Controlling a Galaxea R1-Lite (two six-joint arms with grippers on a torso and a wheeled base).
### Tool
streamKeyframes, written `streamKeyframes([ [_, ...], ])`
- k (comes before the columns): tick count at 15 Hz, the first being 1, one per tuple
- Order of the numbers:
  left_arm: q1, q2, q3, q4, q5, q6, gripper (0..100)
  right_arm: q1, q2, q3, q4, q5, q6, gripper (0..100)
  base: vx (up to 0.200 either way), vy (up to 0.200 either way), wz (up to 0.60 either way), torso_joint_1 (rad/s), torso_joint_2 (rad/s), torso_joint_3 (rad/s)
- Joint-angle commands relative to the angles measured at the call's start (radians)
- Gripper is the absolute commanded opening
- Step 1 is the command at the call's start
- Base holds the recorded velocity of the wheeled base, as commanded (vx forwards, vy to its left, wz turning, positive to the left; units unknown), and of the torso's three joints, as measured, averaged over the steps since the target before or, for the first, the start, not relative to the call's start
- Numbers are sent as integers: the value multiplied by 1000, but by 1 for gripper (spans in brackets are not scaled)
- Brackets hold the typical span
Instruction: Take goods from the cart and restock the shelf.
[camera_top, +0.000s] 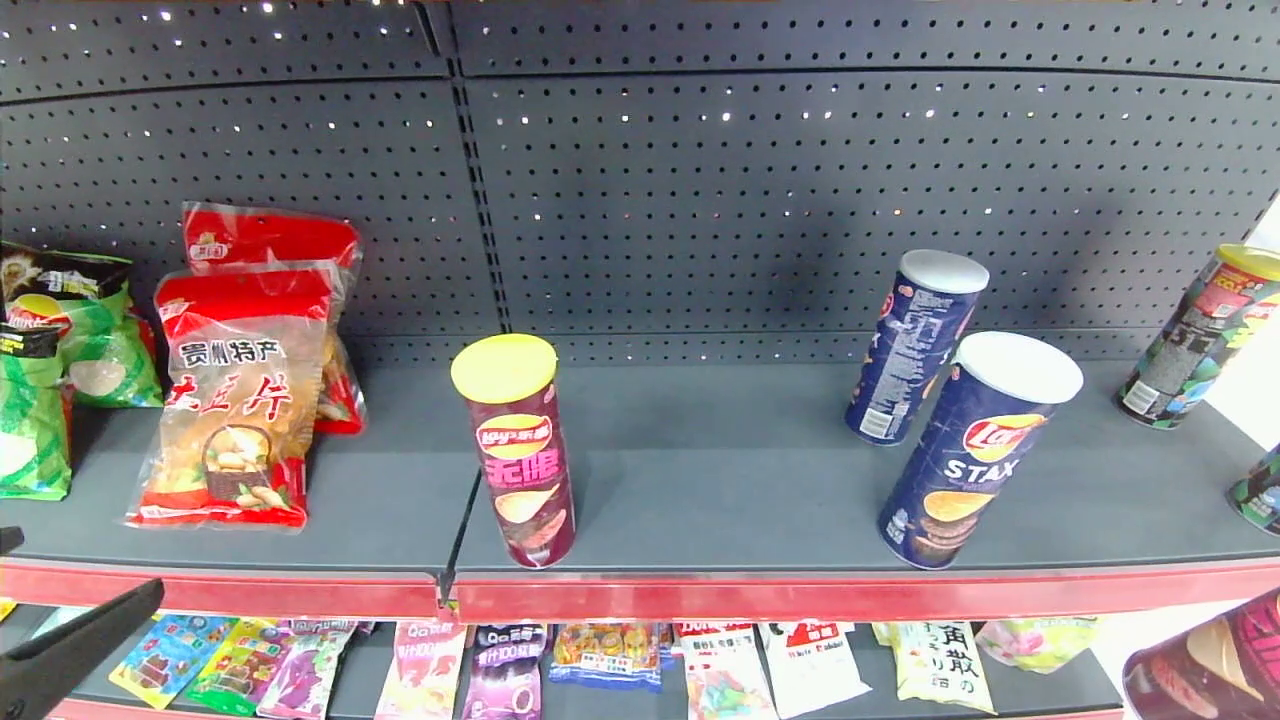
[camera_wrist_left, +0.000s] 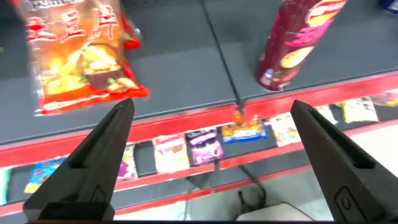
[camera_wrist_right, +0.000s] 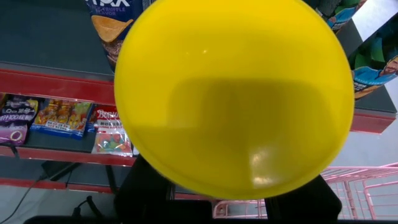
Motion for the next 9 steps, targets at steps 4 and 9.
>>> streamKeyframes([
  [4, -1, 102, -123, -3, 10, 12, 100, 0, -7, 1, 0, -2, 0, 0, 0, 0, 0, 0, 0, 0],
  [9, -1, 102, -94, -9, 0, 113, 100, -1, -7, 5, 0, -5, 0, 0, 0, 0, 0, 0, 0, 0],
])
